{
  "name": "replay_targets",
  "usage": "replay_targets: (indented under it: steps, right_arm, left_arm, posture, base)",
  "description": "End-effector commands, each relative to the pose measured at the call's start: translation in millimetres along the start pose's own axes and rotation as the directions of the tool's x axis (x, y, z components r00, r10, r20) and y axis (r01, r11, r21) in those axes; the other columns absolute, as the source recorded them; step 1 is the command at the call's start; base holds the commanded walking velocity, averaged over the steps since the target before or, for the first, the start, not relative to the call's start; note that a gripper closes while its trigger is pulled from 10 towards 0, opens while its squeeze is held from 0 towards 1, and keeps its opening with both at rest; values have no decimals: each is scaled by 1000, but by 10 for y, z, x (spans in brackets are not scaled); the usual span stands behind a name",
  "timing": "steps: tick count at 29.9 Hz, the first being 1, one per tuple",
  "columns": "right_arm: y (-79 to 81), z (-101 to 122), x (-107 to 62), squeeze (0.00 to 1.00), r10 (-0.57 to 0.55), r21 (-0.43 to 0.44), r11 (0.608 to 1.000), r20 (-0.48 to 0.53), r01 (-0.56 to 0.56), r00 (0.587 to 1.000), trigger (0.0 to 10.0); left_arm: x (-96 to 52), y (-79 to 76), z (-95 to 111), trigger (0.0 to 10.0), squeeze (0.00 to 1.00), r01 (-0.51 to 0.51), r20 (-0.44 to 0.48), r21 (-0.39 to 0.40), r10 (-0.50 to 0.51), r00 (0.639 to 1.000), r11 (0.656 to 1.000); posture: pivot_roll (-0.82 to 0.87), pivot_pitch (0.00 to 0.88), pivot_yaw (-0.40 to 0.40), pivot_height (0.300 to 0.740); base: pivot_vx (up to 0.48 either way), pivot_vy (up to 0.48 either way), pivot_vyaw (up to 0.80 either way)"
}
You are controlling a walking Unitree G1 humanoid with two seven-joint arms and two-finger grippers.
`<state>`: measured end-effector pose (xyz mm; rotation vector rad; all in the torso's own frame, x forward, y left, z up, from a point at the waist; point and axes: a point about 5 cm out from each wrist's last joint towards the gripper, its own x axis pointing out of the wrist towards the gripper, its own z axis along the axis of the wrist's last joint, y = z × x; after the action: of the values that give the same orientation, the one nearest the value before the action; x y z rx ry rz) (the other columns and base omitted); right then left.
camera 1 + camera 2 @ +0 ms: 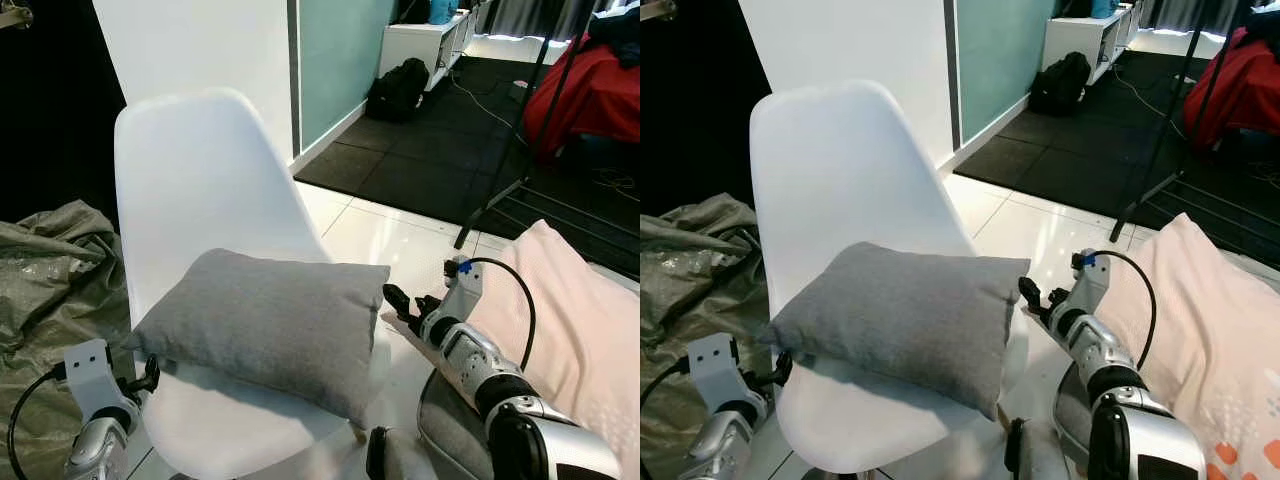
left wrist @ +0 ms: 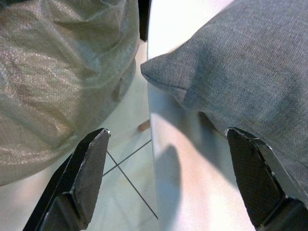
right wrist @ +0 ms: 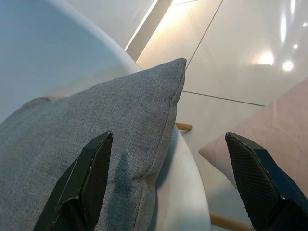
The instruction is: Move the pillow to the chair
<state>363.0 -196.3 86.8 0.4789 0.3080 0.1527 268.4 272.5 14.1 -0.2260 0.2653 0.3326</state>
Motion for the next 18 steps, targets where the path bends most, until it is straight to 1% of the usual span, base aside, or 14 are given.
replay_targets:
  steps: [1,7,12,18]
  right_arm:
    - [3,-75,-7,0,0,15,1000,-11,0,1000,10000]
    - [15,-128,-8,0,4,10,1000,-25,-4,1000,10000]
    - [13,-132,-10,0,5,8,1000,-25,-5,1000,10000]
    - [38,-144,-2,0,18,-17,1000,-32,-19,999,10000]
  left_arm:
    - [-42,27,-102,10000,0,-16,-39,0,16,999,1000]
    - [-54,-1,-167,10000,0,-20,-73,-5,20,997,1000]
    - [-57,0,-180,10000,0,-23,-82,-6,23,996,1000]
    - [-57,-33,-213,10000,0,-30,-100,-6,29,995,1000]
  posture:
    - [-32,85,-20,526]
    - [-33,87,-19,546]
    - [-36,85,-18,556]
    - [-44,83,-23,575]
  base:
    - [0,0,0]
    - [0,0,0]
    - [0,0,0]
    - [0,0,0]
